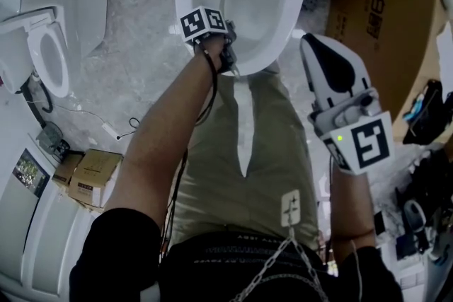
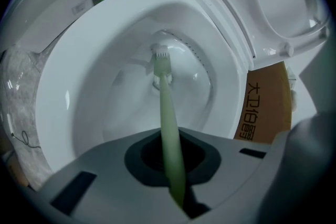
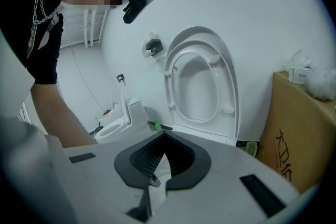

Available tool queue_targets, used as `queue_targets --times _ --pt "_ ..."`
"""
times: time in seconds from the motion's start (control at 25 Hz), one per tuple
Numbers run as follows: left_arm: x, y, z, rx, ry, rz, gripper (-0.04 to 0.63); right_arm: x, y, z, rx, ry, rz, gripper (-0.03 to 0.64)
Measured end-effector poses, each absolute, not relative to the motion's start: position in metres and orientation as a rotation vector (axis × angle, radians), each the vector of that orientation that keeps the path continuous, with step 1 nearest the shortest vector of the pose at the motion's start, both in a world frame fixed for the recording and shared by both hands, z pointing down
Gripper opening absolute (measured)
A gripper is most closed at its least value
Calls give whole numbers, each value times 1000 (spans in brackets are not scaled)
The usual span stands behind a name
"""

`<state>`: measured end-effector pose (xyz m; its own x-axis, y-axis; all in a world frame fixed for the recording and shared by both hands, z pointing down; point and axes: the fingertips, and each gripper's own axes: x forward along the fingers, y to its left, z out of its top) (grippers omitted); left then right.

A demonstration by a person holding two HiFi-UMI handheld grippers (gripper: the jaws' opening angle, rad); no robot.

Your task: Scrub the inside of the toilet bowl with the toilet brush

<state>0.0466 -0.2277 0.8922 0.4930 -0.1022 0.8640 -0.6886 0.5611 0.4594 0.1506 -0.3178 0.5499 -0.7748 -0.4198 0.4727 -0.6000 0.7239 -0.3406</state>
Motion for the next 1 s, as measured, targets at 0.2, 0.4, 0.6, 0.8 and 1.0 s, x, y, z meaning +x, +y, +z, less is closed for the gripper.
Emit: queue_targets --times 0.2,0.4,0.6,0.8,1.0 --pt "52 -237 897 1001 -1018 554 2 167 -321 551 807 -2557 690 4" --pt "49 -234 904 1093 -964 762 2 176 -318 550 822 -2559 702 5" --pt "42 -238 907 1151 -893 918 2 180 -313 553 822 -2552 716 4" --pt "41 -238 909 1227 -825 1097 2 183 -311 555 826 -2546 725 3" --pt "48 -233 911 1288 -743 1207 2 184 -311 555 825 -2543 722 3"
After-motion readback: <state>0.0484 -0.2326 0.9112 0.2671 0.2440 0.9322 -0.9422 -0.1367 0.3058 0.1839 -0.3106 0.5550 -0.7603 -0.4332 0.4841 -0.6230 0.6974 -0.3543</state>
